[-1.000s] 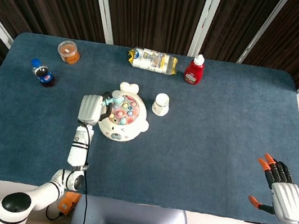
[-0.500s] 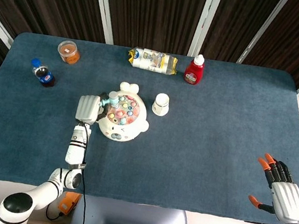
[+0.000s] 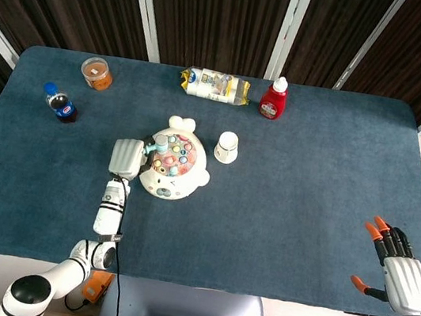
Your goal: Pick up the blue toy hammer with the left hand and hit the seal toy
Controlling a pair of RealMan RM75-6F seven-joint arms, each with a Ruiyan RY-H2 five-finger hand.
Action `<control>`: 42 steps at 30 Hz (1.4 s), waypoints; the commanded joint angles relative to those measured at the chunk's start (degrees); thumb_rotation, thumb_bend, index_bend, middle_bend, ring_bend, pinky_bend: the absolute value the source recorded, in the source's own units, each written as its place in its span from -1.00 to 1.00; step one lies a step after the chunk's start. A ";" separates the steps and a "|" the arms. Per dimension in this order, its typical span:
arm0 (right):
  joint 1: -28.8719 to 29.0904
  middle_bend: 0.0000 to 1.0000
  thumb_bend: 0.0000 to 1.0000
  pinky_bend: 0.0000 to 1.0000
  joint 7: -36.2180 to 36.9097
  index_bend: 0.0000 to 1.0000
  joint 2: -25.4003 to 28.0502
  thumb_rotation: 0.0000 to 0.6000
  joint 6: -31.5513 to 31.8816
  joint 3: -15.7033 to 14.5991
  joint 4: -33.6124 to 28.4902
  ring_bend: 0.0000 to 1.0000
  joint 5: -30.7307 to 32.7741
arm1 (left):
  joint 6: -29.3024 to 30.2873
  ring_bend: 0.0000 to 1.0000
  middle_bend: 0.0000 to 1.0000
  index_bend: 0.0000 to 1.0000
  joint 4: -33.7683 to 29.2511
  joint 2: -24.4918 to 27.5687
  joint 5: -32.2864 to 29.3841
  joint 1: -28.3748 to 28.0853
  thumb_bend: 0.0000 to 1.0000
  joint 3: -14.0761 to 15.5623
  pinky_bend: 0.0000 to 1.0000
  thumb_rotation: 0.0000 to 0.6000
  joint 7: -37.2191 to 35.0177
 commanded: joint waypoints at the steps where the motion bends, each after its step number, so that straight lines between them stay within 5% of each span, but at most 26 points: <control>1: -0.02 -1.00 -0.46 -1.00 0.05 -1.00 0.03 1.00 0.04 -0.03 0.03 -1.00 -0.06 | 0.32 0.71 0.93 0.19 -0.01 0.02 -0.02 -0.12 0.66 -0.14 1.00 1.00 -0.51; 10: 0.01 -1.00 -0.46 -1.00 -0.02 -1.00 0.04 1.00 -0.05 -0.22 -0.01 -1.00 -0.40 | 8.79 0.66 0.92 0.20 -6.25 3.64 1.47 1.38 0.65 -0.45 1.00 1.00 -3.32; 20: 0.10 -1.00 -0.46 -1.00 -1.07 -1.00 -0.39 1.00 -0.24 -0.60 -0.24 -1.00 -1.00 | 15.24 0.51 0.88 0.24 -18.00 9.22 3.78 14.27 0.52 5.95 1.00 1.00 -2.28; 26: 0.15 -1.00 -0.46 -1.00 -1.54 -1.00 -0.59 1.00 -0.26 -0.71 -0.41 -1.00 -1.24 | 12.73 0.39 0.84 0.24 -20.23 10.78 2.42 19.09 0.49 7.76 0.35 1.00 -2.34; 34: 0.12 -1.00 -0.46 -1.00 -1.41 -1.00 -0.62 1.00 -0.05 -0.82 -0.44 -1.00 -1.52 | 12.61 0.27 0.82 0.22 -15.87 8.22 3.65 21.04 0.49 9.16 0.05 1.00 -4.55; 42: 0.06 -1.00 -0.46 -1.00 -1.19 -1.00 -0.49 1.00 0.08 -0.84 -0.36 -1.00 -1.54 | 10.95 0.22 0.78 0.19 -11.14 5.82 4.63 20.36 0.48 9.23 -0.02 1.00 -5.26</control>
